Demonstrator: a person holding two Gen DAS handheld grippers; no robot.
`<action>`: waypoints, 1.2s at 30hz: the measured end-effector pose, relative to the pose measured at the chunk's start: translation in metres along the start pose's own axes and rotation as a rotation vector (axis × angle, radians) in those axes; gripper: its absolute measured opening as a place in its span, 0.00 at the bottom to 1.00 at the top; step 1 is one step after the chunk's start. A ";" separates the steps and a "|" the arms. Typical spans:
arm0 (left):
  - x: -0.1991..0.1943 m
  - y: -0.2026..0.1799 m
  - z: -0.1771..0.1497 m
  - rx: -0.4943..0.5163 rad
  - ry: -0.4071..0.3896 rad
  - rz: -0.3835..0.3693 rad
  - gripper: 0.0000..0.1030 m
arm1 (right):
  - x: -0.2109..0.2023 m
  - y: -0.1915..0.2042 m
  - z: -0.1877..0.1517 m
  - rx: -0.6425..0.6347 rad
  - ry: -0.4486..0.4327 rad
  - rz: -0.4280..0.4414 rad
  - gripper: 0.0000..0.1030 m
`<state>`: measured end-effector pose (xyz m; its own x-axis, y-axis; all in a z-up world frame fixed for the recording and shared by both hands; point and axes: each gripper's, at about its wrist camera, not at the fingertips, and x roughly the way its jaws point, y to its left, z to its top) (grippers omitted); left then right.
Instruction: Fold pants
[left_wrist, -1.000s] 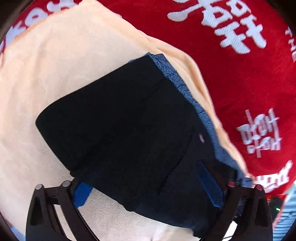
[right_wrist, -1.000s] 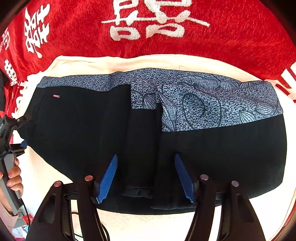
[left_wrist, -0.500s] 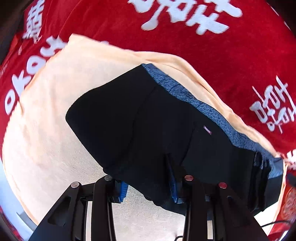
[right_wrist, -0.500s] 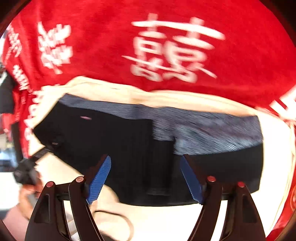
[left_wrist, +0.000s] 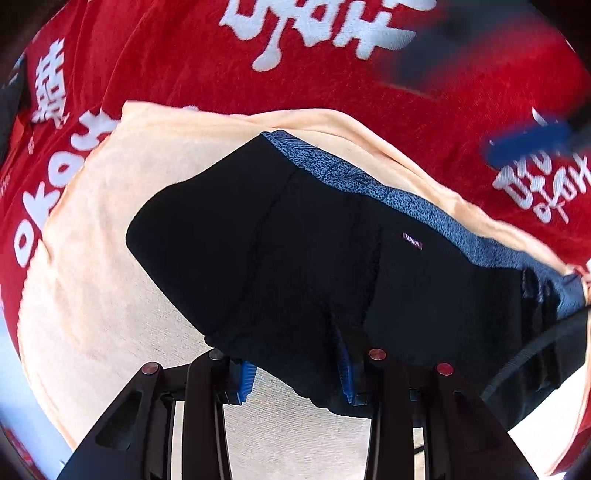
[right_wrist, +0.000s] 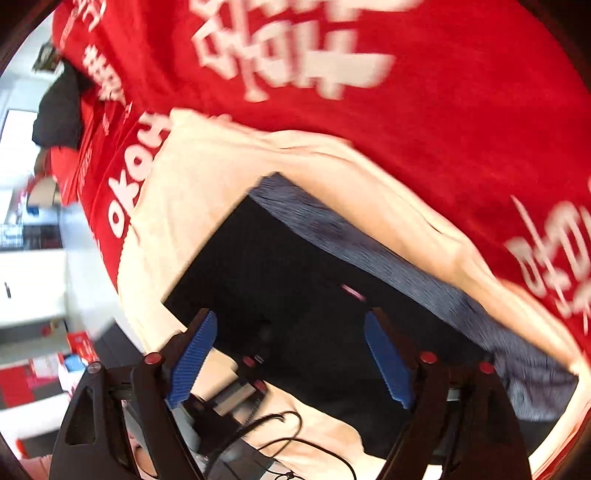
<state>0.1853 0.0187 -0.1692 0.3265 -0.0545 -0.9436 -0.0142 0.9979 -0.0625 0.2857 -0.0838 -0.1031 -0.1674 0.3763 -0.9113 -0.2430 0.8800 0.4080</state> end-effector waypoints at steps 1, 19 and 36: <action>0.001 -0.004 -0.001 0.015 -0.005 0.012 0.36 | 0.007 0.010 0.009 -0.015 0.025 0.000 0.84; -0.007 -0.047 -0.019 0.261 -0.081 0.164 0.37 | 0.137 0.100 0.034 -0.346 0.461 -0.289 0.25; -0.157 -0.218 -0.027 0.499 -0.277 -0.066 0.36 | -0.123 -0.105 -0.129 0.047 -0.255 0.336 0.16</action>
<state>0.1121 -0.1911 -0.0162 0.5481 -0.1729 -0.8184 0.4400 0.8917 0.1063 0.2083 -0.2599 -0.0268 0.0138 0.6988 -0.7152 -0.1706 0.7064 0.6869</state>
